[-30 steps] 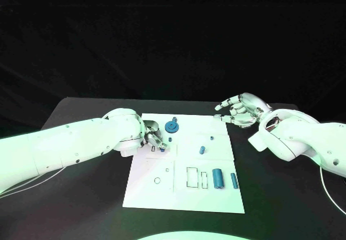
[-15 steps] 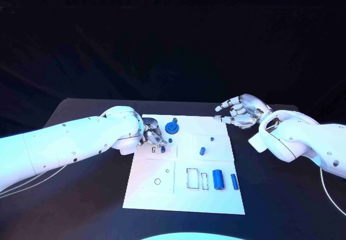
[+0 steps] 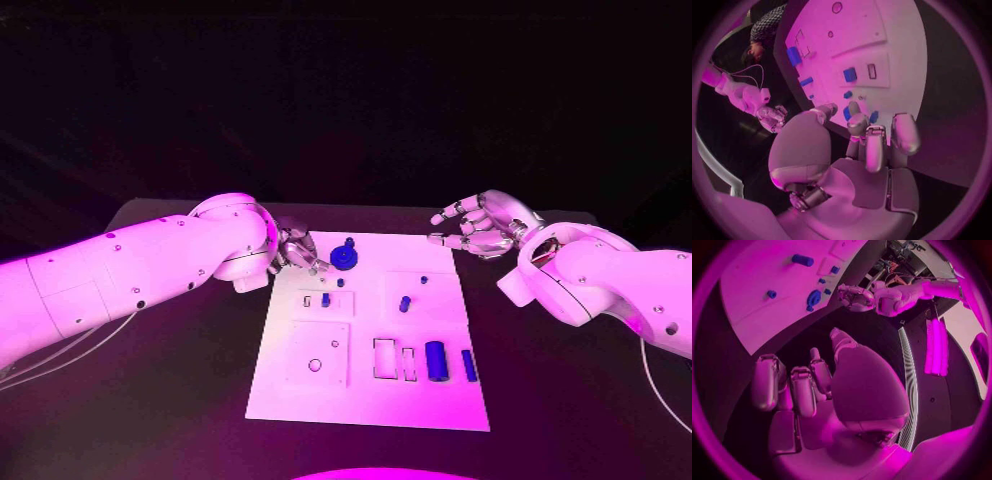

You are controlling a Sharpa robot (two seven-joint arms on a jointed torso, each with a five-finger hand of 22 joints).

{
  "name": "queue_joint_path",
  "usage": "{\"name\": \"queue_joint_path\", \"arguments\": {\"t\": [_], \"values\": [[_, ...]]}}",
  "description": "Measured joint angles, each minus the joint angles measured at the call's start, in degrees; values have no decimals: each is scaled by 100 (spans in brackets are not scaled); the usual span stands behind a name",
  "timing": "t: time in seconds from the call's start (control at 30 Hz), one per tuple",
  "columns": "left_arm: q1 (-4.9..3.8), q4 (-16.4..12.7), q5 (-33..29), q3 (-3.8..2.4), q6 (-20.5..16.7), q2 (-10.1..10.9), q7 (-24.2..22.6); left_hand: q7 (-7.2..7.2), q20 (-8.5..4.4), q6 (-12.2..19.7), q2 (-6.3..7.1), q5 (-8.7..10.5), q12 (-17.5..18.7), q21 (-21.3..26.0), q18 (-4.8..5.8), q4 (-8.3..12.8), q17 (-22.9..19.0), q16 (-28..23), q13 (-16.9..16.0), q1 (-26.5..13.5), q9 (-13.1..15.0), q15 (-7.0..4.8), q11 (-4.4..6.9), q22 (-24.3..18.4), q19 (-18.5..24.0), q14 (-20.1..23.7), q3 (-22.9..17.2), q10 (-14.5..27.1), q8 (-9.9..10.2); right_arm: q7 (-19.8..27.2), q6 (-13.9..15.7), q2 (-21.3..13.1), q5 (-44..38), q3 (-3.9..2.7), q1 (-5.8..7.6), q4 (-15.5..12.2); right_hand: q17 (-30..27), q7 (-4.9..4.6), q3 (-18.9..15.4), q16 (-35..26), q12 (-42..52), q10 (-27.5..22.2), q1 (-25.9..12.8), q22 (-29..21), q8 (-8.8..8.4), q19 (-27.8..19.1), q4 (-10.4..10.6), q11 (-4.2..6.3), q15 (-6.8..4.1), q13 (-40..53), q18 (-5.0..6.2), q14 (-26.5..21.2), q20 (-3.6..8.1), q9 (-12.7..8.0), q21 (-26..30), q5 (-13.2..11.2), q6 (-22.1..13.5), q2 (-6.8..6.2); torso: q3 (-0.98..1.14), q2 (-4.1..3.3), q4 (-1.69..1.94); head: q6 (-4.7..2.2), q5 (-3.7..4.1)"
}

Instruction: Assemble the parts on the task board

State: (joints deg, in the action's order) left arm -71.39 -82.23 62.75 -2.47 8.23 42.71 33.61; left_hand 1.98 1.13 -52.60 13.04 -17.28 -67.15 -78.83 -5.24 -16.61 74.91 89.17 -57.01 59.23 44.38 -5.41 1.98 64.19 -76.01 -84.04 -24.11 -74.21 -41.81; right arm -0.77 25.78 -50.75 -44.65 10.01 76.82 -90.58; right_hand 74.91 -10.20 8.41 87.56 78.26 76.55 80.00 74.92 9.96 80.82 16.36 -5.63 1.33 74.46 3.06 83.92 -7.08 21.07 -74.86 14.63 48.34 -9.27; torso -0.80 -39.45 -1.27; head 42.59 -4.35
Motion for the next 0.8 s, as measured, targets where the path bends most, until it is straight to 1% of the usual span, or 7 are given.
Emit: {"name": "queue_joint_path", "arguments": {"t": [0.03, 0.07, 0.13, 0.17, 0.23, 0.67, 0.8], "values": [[-20, 53, -9, -11, -3, -6, -4, 33, 33, 80, -19, 0, 65, 41, 0, 1, 0, -24, 81, 49, -27, 27, -31, -58, 32, 1, 35, 68, 69, 0, 0, 0, 0, 0, 0, 2, 0, 0, 0, 0, 0, 0, 0, 0, 0, 0, 0, 0, 0, 0, 0, 0, 0, 0, 0, 0, 0, 0, 1, 0, 0, -1, 0], [-42, 114, -18, -21, -6, -18, -9, 99, 71, 215, -54, 0, 106, 78, 1, -5, 0, -40, 137, 92, -93, 85, -79, -112, 71, 1, 75, 116, 206, 0, 0, 1, 1, 0, 0, 3, 0, 0, 0, 0, 0, 0, 0, 0, 0, 0, 0, 0, 0, 0, 0, 0, 0, 0, 0, 0, 0, 0, 3, 0, 0, -2, 1], [-91, 274, -36, -40, -11, -63, -19, 177, 90, 338, -79, -4, 108, 79, 0, -14, 0, -41, 154, 128, -181, 133, -128, -136, 89, 4, 111, 159, 370, 1, 0, 1, 1, 0, 0, 6, 0, 0, 0, 0, 0, 0, 0, 0, 0, 0, 0, 0, 0, 0, 0, 0, 0, 0, 0, 0, 0, 0, 2, -1, 1, -6, 2], [-109, 345, -43, -45, -13, -89, -25, 236, 118, 442, -94, -22, 106, 79, 0, -1, 0, -41, 150, 192, -262, 189, -184, -136, 111, 1, 149, 154, 509, 1, 0, 3, 1, 0, 0, 7, 0, 0, 0, 0, 0, 0, 0, 0, 0, 0, 0, 0, 0, 0, 0, 0, 0, 0, 0, 0, 0, 0, 2, -3, 1, -9, 2], [-136, 489, -57, -50, -13, -148, -40, 295, 158, 500, -114, -22, 80, 79, 1, -7, 0, -43, 129, 212, -337, 216, -231, -136, 106, 10, 167, 141, 623, 1, 0, 5, 2, 0, 0, 9, 0, 0, 0, 0, 0, 0, 0, 0, 0, 0, 0, 0, 0, 0, 0, 0, 0, 0, 0, 0, 0, 0, 1, -5, 1, -14, 2], [-182, 1235, -88, -51, 29, -509, -130, 304, 177, 509, -138, -22, 20, 79, 1, -6, 0, -44, 53, 235, -389, 216, -253, -103, 86, 10, 198, 119, 680, 2, 0, 20, 5, 0, -1, 14, 4, 0, 0, 0, 0, 0, -16, -1, 0, 0, 0, 0, 0, 0, 1, 0, 0, -1, 0, 0, 0, 16, -10, -15, 1, -3, -8], [-184, 1452, -88, -16, 80, -634, -150, 303, 185, 509, -138, -22, 20, 79, 1, -6, 0, -44, 51, 235, -398, 216, -253, -98, 78, 10, 198, 119, 680, 3, 0, 20, 6, 0, -1, 13, 4, 0, 0, 0, 0, 0, -25, -2, 0, 0, 0, 0, 0, 0, 0, 0, 0, -1, 0, 0, 0, 25, -10, -16, -3, 7, -9]]}}
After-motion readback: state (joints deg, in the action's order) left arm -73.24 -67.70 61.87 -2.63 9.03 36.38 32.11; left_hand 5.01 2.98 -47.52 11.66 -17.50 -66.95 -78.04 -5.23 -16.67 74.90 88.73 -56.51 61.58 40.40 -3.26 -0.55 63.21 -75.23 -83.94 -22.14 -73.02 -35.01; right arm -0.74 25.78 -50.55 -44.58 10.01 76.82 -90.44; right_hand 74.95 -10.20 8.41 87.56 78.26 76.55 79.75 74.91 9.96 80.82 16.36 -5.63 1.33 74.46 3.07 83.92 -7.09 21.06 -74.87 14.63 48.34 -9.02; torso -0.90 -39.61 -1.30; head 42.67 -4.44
